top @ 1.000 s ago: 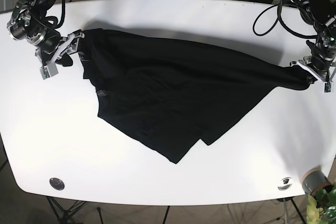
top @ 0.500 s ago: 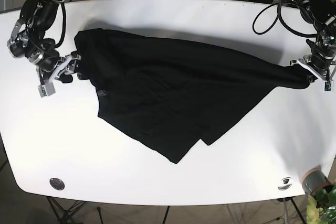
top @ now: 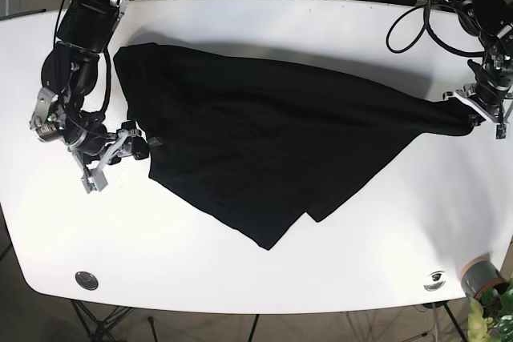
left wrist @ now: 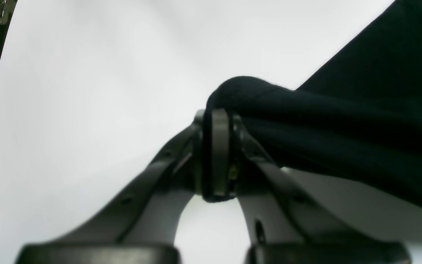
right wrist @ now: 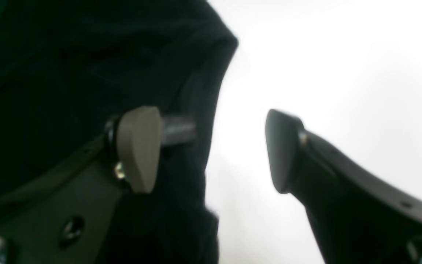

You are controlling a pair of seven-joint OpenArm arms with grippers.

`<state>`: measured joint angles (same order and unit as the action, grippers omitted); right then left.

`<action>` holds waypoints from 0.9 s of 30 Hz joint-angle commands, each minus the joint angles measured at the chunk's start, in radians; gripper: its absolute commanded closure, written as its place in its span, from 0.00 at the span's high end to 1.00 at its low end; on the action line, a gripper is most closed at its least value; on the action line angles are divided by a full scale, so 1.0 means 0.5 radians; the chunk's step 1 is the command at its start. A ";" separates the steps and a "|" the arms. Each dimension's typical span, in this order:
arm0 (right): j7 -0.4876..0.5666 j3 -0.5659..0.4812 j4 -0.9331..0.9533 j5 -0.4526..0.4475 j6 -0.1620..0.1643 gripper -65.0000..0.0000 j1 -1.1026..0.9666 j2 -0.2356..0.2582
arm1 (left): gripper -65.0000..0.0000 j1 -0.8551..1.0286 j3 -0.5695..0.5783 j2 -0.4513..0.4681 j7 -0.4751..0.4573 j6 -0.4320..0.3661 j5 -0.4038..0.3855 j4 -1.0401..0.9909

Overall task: Fold the T-shirt properly
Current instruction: 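Regrasp the shirt edge with the right gripper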

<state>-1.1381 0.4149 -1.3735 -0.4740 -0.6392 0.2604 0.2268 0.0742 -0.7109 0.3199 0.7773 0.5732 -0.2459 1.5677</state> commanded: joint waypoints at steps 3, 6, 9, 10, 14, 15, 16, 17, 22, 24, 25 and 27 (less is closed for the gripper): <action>0.222 -0.067 0.260 -0.026 -0.012 0.65 0.156 0.060 | 0.00 -0.030 -0.010 0.043 -0.040 -0.006 -0.013 0.033; 0.329 -0.110 0.447 -0.026 -0.012 0.65 0.236 0.100 | 0.00 -0.030 -0.010 0.043 -0.040 -0.006 -0.013 0.036; 0.476 -0.196 0.671 -0.026 -0.012 0.65 0.312 0.131 | 0.00 -0.030 -0.010 0.043 -0.040 -0.006 -0.013 0.036; 0.516 -0.218 0.717 -0.026 -0.015 0.65 0.331 0.137 | 0.00 -0.030 -0.010 0.043 -0.040 -0.006 -0.013 0.036; 0.710 -0.334 0.947 -0.026 -0.015 0.65 0.432 0.140 | 0.00 -0.030 -0.010 0.043 -0.040 -0.006 -0.013 0.033; 0.753 -0.365 0.999 -0.023 -0.015 0.65 0.457 0.143 | 0.00 -0.030 -0.010 0.043 -0.040 -0.006 -0.013 0.033; 0.799 -0.389 1.052 -0.023 -0.015 0.65 0.481 0.143 | 0.00 -0.030 -0.010 0.043 -0.040 -0.006 -0.013 0.033; 0.845 -0.405 1.107 -0.023 -0.015 0.65 0.506 0.143 | 0.00 -0.030 -0.010 0.043 -0.040 -0.006 -0.013 0.033; 1.017 -0.494 1.343 -0.026 -0.015 0.65 0.582 0.156 | 0.00 -0.030 -0.010 0.043 -0.040 -0.006 -0.013 0.036; 1.023 -0.527 1.368 -0.026 -0.015 0.65 0.586 0.149 | 0.00 -0.033 -0.010 0.043 -0.040 -0.006 -0.013 0.036; 1.023 -0.552 1.368 -0.029 -0.015 0.65 0.586 0.137 | 0.00 -0.033 -0.010 0.043 -0.040 -0.006 -0.013 0.036; 1.023 -0.604 1.368 -0.026 -0.015 0.65 0.586 0.100 | 0.00 -0.033 -0.010 0.046 -0.040 -0.006 -0.013 0.033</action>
<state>-0.6197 0.1310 -0.6796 -0.4786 -0.6369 0.5236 0.2905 0.0692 -0.7109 0.3195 0.7769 0.5735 -0.2443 1.5677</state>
